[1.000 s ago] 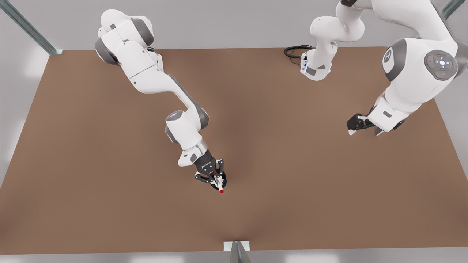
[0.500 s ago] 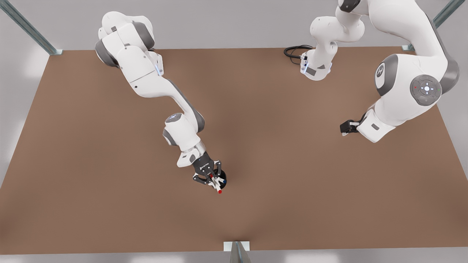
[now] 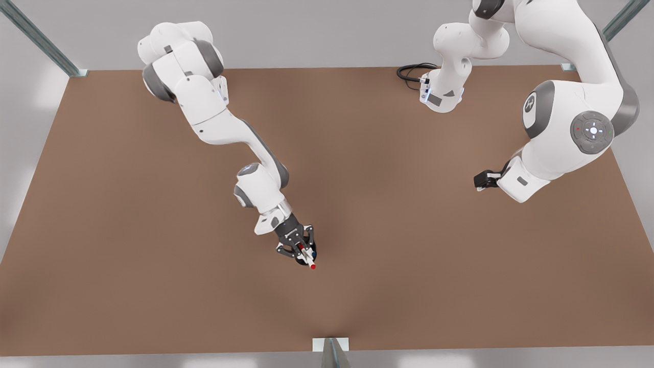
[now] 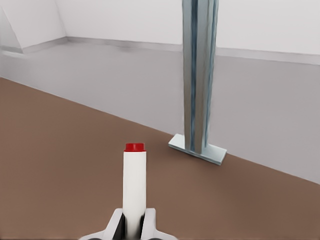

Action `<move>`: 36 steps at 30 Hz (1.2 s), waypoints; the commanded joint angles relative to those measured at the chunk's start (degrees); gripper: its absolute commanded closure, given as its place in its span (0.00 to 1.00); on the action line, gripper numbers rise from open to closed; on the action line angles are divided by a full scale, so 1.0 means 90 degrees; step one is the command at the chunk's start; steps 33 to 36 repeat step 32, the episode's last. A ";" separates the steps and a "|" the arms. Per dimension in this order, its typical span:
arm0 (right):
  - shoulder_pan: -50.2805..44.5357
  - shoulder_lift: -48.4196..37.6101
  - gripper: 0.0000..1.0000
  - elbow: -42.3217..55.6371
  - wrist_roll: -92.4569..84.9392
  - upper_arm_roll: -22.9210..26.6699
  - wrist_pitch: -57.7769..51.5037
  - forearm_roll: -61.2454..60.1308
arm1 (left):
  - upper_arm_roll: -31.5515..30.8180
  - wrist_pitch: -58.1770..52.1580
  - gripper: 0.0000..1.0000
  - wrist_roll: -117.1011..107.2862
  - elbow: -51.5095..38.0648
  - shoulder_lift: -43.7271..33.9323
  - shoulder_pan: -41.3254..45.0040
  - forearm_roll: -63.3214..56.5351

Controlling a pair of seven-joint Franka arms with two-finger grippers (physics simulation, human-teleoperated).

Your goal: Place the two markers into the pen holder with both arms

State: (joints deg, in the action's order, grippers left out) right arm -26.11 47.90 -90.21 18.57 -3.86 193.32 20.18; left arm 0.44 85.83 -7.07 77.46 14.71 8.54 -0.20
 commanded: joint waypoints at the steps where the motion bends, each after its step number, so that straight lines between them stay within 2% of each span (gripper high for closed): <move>1: -0.0078 0.0020 0.78 0.0004 -0.0012 0.0087 0.0200 -0.0035 | 0.0000 -0.0006 0.00 -0.0016 -0.0003 -0.0003 0.0008 0.0003; 3: -0.0078 0.0020 0.77 0.0004 -0.0012 0.0096 0.0210 -0.0035 | 0.0000 -0.0006 0.00 -0.0016 -0.0003 0.0007 0.0017 0.0013; 4: -0.0078 0.0020 0.72 -0.0005 -0.0012 0.0096 0.0210 -0.0035 | 0.0000 -0.0006 0.00 -0.0016 -0.0003 0.0007 0.0018 0.0013; 5: -0.0078 0.0030 0.29 -0.0005 -0.0002 0.0096 0.0210 -0.0035 | 0.0000 -0.0016 0.00 -0.0016 -0.0003 0.0007 0.0018 0.0003; 6: -0.0078 0.0030 0.00 -0.0005 -0.0012 0.0096 0.0210 -0.0035 | 0.0000 -0.0016 0.00 -0.0025 -0.0003 0.0007 0.0018 0.0013; 11: 0.0010 0.0040 0.00 0.0053 -0.0042 0.0135 0.0268 -0.0025 | 0.0000 -0.0016 0.00 -0.0035 -0.0003 0.0007 0.0018 0.0013; 12: 0.0146 -0.0223 0.00 0.0151 -0.0051 0.0116 -0.0394 -0.0006 | 0.0000 -0.0006 0.00 -0.0035 -0.0003 0.0007 0.0018 0.0013; 14: 0.0429 -0.1335 0.00 0.0657 -0.0041 0.0067 -0.3445 -0.0025 | -0.0010 -0.0016 0.00 -0.0035 -0.0003 -0.0003 0.0018 0.0013; 16: 0.0859 -0.2997 0.00 0.1078 -0.0031 0.0047 -0.8128 -0.0161 | -0.0020 -0.0064 0.00 -0.0006 -0.0081 -0.0042 0.0018 -0.0007; 18: 0.2186 -0.3817 0.00 0.1079 -0.0109 0.0048 -1.0170 -0.1470 | -0.0039 -0.0113 0.00 0.0248 -0.0179 -0.0071 0.0027 -0.0007; 19: 0.3114 -0.4265 0.00 0.0952 -0.1017 -0.0362 -1.0708 -0.1842 | -0.0030 -0.0230 0.00 0.0491 -0.0267 -0.0081 -0.0031 -0.0016; 21: 0.3038 -0.4589 0.00 0.1000 -0.2239 0.0438 -1.1596 -0.1998 | 0.0039 -0.0260 0.00 0.0707 -0.0394 -0.0052 -0.0070 -0.0026; 22: 0.2989 -0.4502 0.00 0.1263 -0.2229 0.0448 -1.2056 -0.1998 | 0.0039 -0.0260 0.00 0.0707 -0.0394 -0.0023 -0.0070 -0.0026; 24: 0.2813 -0.3028 0.00 0.3421 -0.2239 0.0409 -1.2564 -0.2066 | 0.0039 -0.0289 0.00 0.0697 -0.0394 -0.0023 -0.0061 -0.0026; 26: 0.2569 -0.2939 0.00 0.3530 -0.2239 0.0545 -1.2525 -0.2076 | 0.0039 -0.0289 0.00 0.0678 -0.0394 -0.0013 -0.0051 -0.0026; 28: 0.2520 -0.2949 0.00 0.2963 -0.2219 0.0448 -1.2018 -0.2066 | 0.0039 -0.0279 0.00 0.0678 -0.0394 0.0055 -0.0060 -0.0026; 36: 0.2598 -0.2968 0.00 0.2934 -0.2219 0.0409 -1.1841 -0.2076 | 0.0039 -0.0289 0.00 0.0687 -0.0394 0.0085 -0.0051 -0.0026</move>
